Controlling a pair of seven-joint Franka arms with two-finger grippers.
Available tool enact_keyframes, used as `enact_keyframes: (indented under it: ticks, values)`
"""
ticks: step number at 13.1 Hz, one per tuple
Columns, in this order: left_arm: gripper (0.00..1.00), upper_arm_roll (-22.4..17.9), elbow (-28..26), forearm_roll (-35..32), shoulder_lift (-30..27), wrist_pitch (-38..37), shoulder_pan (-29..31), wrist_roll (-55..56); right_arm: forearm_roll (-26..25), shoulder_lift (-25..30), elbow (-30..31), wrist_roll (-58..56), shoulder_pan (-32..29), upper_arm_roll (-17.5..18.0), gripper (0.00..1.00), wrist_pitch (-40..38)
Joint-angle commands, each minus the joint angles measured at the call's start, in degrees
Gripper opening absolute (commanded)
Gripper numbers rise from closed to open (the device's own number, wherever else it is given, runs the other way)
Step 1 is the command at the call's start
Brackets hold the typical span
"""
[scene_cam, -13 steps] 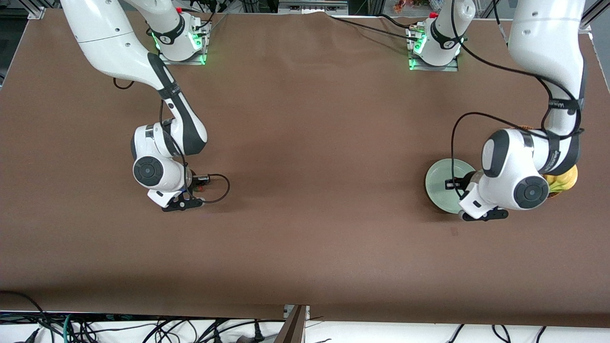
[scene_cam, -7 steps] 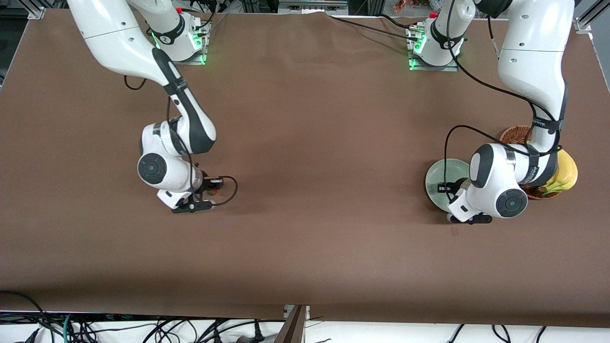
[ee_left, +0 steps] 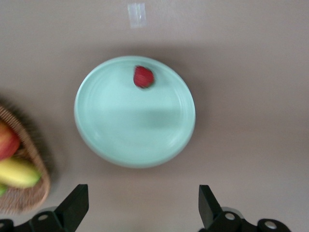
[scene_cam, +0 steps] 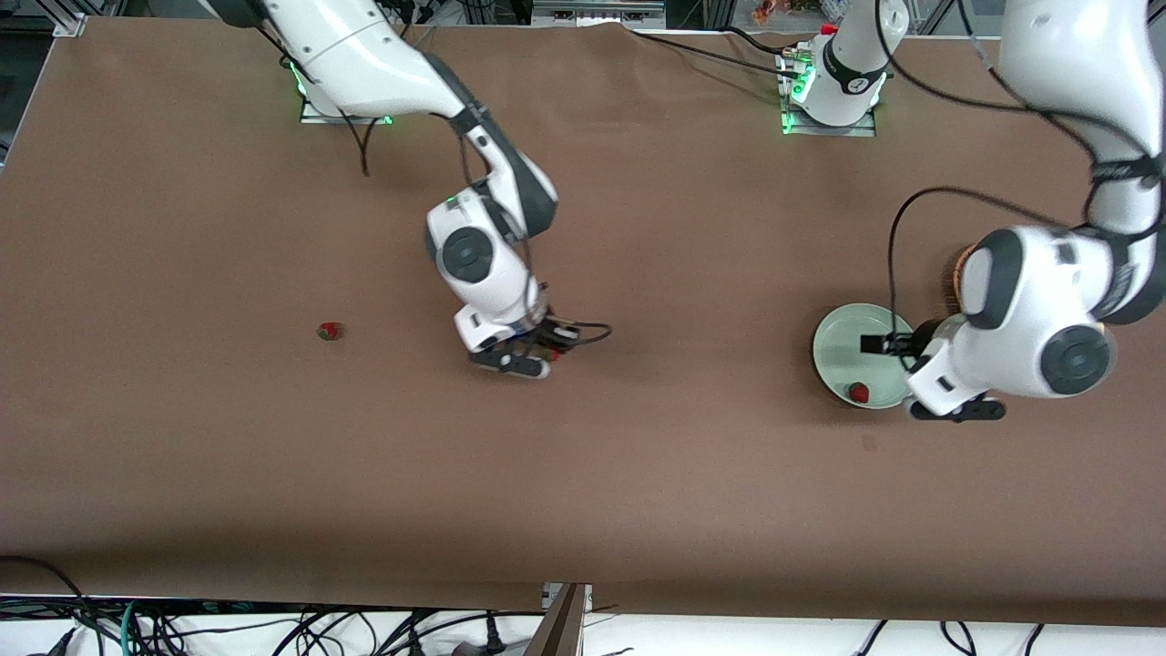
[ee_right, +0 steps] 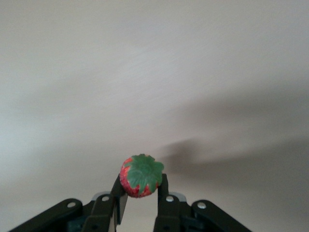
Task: Collect all strawberries into plate
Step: 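Open the left gripper over the plate while the right gripper lifts, then bring the second strawberry with the right gripper toward the left gripper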
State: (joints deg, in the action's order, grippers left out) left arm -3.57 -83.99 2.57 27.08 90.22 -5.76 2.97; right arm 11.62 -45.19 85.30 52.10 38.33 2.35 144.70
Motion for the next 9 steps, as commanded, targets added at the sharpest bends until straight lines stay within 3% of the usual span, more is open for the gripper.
enact_keyframes:
  ticks: [1, 6, 7, 8, 9]
  values:
    - [1.00, 0.7, 6.9, -0.5, -5.0, -10.6, 0.4, -0.2, 0.2, -6.2, -8.5, 11.8, 5.1, -1.0, 0.20, 6.3]
    - [1.00, 1.7, 9.3, -1.2, -8.3, -14.8, -1.8, 0.4, 0.2, -16.1, -22.2, 18.0, 10.8, -1.3, 0.20, 10.3]
    - [1.00, 1.7, 9.3, -0.6, -8.3, -17.2, -2.1, 0.4, 0.2, -17.5, -23.4, 17.9, 11.4, -1.4, 0.27, 10.7]
    - [1.00, 1.6, 9.3, -0.5, -8.4, -20.3, -1.8, 0.3, 0.2, -17.7, -23.5, 17.9, 11.6, -1.4, 0.50, 11.5]
    - [1.00, 1.5, 9.4, -1.4, -8.0, -20.8, -1.9, 0.2, -0.1, -17.6, -23.5, 17.6, 12.1, -1.6, 0.99, 11.4]
